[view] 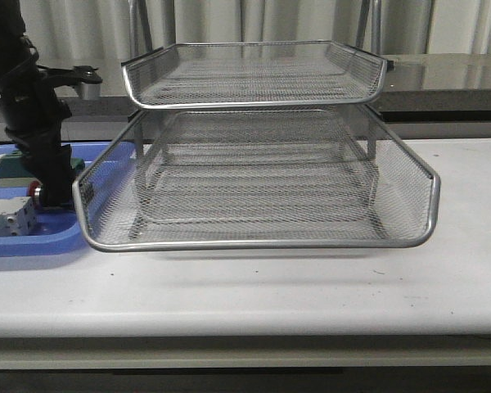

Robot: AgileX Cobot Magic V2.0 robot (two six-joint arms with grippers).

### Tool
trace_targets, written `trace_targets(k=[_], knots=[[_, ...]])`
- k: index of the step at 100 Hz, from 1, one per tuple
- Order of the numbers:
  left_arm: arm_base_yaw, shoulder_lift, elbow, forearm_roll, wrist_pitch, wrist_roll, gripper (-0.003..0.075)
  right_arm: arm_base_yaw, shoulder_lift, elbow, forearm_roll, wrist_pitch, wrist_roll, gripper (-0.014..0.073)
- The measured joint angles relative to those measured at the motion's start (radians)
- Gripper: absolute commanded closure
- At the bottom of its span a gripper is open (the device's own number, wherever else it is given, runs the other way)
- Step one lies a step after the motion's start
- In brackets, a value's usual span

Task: Place button on rack with both arms
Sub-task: 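Lower the left gripper onto the red push button and grasp it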

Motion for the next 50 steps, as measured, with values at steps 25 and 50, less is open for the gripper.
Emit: trace_targets(k=[25,50], knots=[[-0.004,0.046,0.0,-0.005,-0.01,0.0,0.0082,0.0,0.0,0.0,0.0,0.0,0.0,0.0664],[-0.004,0.045,0.0,-0.005,-0.01,0.0,0.0181,0.0,0.0,0.0,0.0,0.0,0.0,0.0664]])
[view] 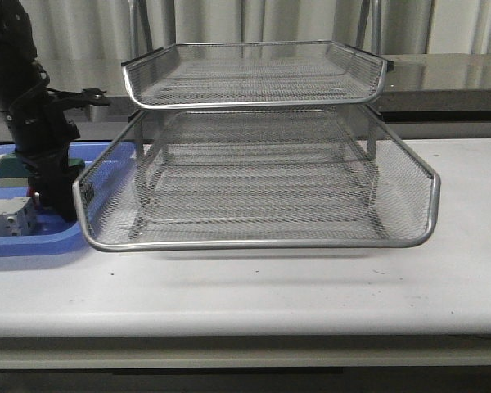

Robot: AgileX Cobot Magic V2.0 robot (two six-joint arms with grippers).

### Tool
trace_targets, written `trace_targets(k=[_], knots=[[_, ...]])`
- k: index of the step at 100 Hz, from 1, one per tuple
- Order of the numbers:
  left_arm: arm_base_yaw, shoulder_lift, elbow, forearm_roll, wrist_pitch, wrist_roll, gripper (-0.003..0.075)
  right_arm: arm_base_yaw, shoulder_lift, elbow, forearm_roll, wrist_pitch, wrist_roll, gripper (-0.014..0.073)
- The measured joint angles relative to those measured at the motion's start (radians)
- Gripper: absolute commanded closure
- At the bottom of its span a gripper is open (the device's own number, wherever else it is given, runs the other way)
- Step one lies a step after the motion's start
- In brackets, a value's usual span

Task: Place button on rack with both arms
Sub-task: 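Lower the left gripper onto the red push button and grasp it, then lift the red push button and carry it over the pulled-out tray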

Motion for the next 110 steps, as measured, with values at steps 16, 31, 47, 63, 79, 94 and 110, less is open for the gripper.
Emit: trace_targets(k=[16,31,47,63,79,94,110], knots=[[0.0,0.0,0.0,0.0,0.0,0.0,0.0441,0.0,0.0,0.0,0.0,0.0,0.0,0.0664],[0.0,0.0,0.0,-0.002,-0.002,0.0,0.0621,0.0,0.0,0.0,0.0,0.0,0.0,0.0664],[0.0,0.0,-0.002,-0.002,0.003,0.002,0.0731,0.0,0.0,0.0,0.0,0.0,0.0,0.0664],[0.0,-0.018,-0.051,-0.002,0.074,0.002,0.074,0.0,0.0,0.0,0.0,0.0,0.0,0.0664],[0.0,-0.067,-0.13,-0.002,0.084,-0.041,0.074,0.0,0.0,0.0,0.0,0.0,0.0,0.0664],[0.0,-0.133,-0.143,-0.002,0.095,-0.074,0.074,0.0,0.0,0.0,0.0,0.0,0.0,0.0664],[0.0,-0.203,-0.143,0.0,0.105,-0.135,0.074,0.0,0.0,0.0,0.0,0.0,0.0,0.0664]])
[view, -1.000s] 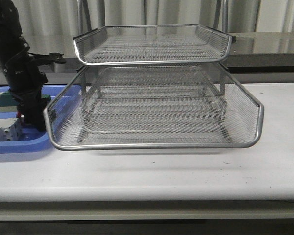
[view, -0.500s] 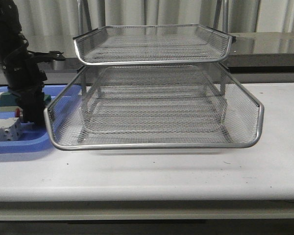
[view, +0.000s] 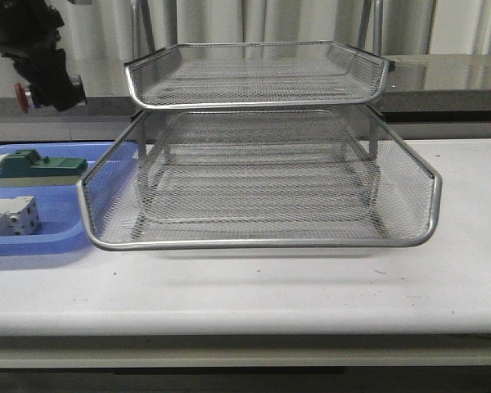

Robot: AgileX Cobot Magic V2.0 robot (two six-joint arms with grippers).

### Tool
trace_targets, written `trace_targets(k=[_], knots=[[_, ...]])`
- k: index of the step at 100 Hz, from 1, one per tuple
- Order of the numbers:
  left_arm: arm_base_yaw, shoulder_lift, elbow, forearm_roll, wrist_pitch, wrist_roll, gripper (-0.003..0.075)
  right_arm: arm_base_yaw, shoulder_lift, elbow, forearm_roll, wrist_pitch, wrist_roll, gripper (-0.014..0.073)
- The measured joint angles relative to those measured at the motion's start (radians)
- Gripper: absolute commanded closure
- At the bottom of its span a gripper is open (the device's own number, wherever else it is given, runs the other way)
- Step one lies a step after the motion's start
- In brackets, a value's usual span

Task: Place button on rack with both arms
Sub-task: 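Lift the red push button and carry it over the pulled-out tray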

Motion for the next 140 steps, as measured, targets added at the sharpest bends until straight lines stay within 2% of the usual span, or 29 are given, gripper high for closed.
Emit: trace_targets(k=[15,43,57,74,111,124,140], knots=[[0.0,-0.084,0.06,0.03,0.0,-0.03,0.074,0.0,0.0,0.0,0.0,0.0,0.0,0.0664],[-0.05,-0.3,0.32,0.045,0.002,-0.035,0.074,0.0,0.0,0.0,0.0,0.0,0.0,0.0664],[-0.12,-0.406,0.418,0.045,0.004,-0.035,0.074,0.0,0.0,0.0,0.0,0.0,0.0,0.0664],[-0.254,-0.488,0.471,0.045,0.006,-0.039,0.074,0.0,0.0,0.0,0.0,0.0,0.0,0.0664],[-0.549,-0.454,0.48,0.036,0.006,-0.042,0.074,0.0,0.0,0.0,0.0,0.0,0.0,0.0664],[-0.597,-0.396,0.48,0.034,-0.023,-0.042,0.074,0.0,0.0,0.0,0.0,0.0,0.0,0.0664],[-0.612,-0.337,0.48,0.034,-0.132,-0.042,0.074,0.0,0.0,0.0,0.0,0.0,0.0,0.0664]])
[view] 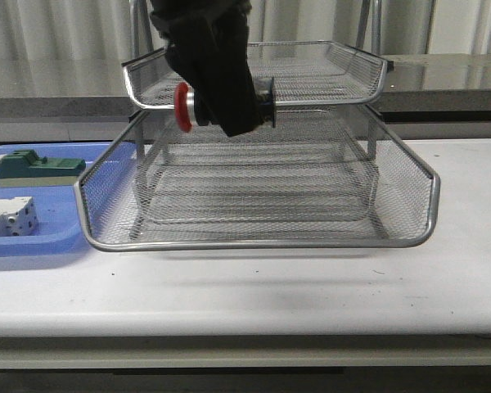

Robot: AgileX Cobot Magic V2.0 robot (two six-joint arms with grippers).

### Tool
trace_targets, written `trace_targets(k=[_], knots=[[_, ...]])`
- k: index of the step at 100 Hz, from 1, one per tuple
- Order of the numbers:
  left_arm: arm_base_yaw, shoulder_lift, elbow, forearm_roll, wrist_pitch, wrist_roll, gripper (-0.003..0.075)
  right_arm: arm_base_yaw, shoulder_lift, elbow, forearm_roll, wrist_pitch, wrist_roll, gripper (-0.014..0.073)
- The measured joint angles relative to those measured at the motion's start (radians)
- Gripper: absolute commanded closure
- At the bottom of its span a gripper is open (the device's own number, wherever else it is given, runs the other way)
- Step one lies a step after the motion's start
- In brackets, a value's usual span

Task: Place button on rack with both arms
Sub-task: 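Lift the red push button and carry it over the pulled-out tray, then lower the button into the tray, open the left gripper, withdraw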

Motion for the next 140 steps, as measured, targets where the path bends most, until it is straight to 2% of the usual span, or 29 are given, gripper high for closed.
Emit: trace_targets(k=[14,50,60,82,91,121,140], knots=[[0.0,0.035,0.0,0.0,-0.041,0.0,0.074,0.0,0.0,0.0,0.0,0.0,0.0,0.0664],[0.0,0.084,0.0,-0.011,-0.021,0.0,0.0733,0.0,0.0,0.0,0.0,0.0,0.0,0.0664],[0.0,0.092,0.0,-0.011,-0.003,-0.002,0.0657,0.0,0.0,0.0,0.0,0.0,0.0,0.0664],[0.0,0.093,0.0,-0.014,0.0,-0.002,0.0317,0.0,0.0,0.0,0.0,0.0,0.0,0.0664],[0.0,0.093,0.0,-0.013,0.0,-0.013,0.0249,0.0,0.0,0.0,0.0,0.0,0.0,0.0664],[0.0,0.093,-0.01,-0.016,0.002,-0.03,0.0236,0.0,0.0,0.0,0.0,0.0,0.0,0.0664],[0.0,0.09,-0.068,-0.016,0.025,-0.132,0.0237,0.0,0.0,0.0,0.0,0.0,0.0,0.0664]])
